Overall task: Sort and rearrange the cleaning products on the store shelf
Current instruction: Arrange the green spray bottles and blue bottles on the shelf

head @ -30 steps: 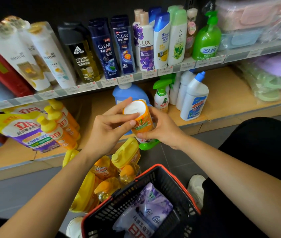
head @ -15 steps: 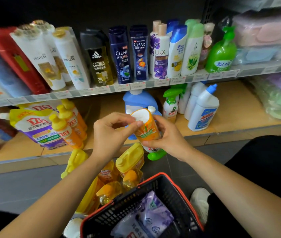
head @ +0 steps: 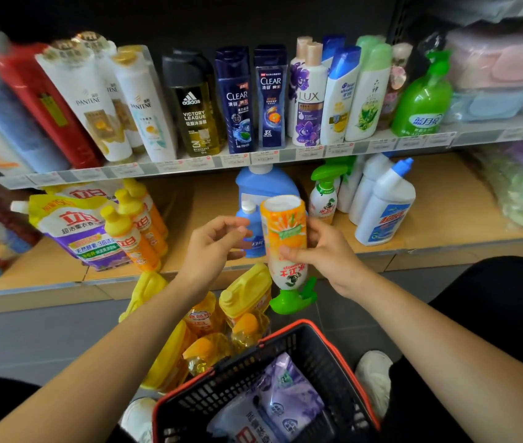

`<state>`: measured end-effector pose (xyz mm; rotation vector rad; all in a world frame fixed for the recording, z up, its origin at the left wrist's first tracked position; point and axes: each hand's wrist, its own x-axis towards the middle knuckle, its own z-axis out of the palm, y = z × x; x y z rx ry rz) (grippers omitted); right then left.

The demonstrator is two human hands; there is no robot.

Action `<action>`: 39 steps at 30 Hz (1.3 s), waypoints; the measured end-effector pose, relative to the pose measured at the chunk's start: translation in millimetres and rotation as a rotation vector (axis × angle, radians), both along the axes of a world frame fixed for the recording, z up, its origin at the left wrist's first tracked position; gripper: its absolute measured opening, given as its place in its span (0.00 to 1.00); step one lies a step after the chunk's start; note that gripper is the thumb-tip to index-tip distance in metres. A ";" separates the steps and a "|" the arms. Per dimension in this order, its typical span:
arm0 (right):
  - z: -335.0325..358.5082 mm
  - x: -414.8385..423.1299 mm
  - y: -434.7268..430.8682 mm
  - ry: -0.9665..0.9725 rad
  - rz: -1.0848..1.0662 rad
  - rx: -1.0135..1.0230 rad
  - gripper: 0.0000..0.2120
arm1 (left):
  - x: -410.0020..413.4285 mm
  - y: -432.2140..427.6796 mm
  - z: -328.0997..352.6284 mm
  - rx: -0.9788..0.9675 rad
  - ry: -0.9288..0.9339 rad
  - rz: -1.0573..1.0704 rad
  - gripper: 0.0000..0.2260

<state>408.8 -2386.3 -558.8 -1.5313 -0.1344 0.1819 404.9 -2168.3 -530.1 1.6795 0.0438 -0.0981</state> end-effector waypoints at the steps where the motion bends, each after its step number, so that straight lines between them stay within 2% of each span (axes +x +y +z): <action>1: 2.4 0.5 -0.8 0.033 -0.022 0.065 0.20 | -2.2 -1.0 -5.2 0.029 0.044 -0.029 0.08; 4: 9.6 1.4 -1.7 0.106 -0.068 0.181 0.18 | -9.4 -5.6 -17.4 0.085 0.114 -0.190 0.11; 9: 16.9 -0.1 -0.2 0.156 -0.127 0.225 0.20 | -14.4 -16.1 -18.7 0.088 0.010 -0.275 0.27; 12: 20.4 -3.2 -1.1 0.166 -0.083 0.234 0.19 | -16.5 -21.4 -21.2 0.024 0.005 -0.244 0.22; 15: 21.3 -5.4 -4.7 0.157 -0.055 0.246 0.14 | -14.3 -18.0 -22.3 -0.127 0.166 -0.246 0.15; 17: 20.7 -6.4 -5.4 0.120 -0.062 0.244 0.13 | -13.2 -16.4 -22.4 -0.260 0.284 -0.209 0.17; 19: 21.4 -7.3 -3.6 0.034 -0.052 0.174 0.15 | -13.7 -18.2 -21.8 -0.328 0.303 -0.188 0.19; 24: 21.2 -11.2 4.3 -0.098 -0.072 0.064 0.22 | -15.3 -19.8 -22.6 -0.291 0.235 -0.170 0.17; 26: 20.2 -11.7 7.0 -0.122 -0.123 0.024 0.25 | -16.5 -20.5 -22.7 -0.270 0.207 -0.160 0.20; 32: 14.3 -15.0 12.0 -0.113 -0.096 0.005 0.25 | -21.9 -23.3 -21.2 -0.207 0.083 -0.211 0.17; 35: 16.4 -14.1 10.4 -0.037 -0.081 0.120 0.21 | -21.2 -21.4 -16.6 -0.201 0.061 -0.212 0.15; 39: 19.3 -13.6 6.0 0.177 -0.037 0.385 0.18 | -19.5 -20.5 -8.6 -0.177 -0.001 -0.120 0.16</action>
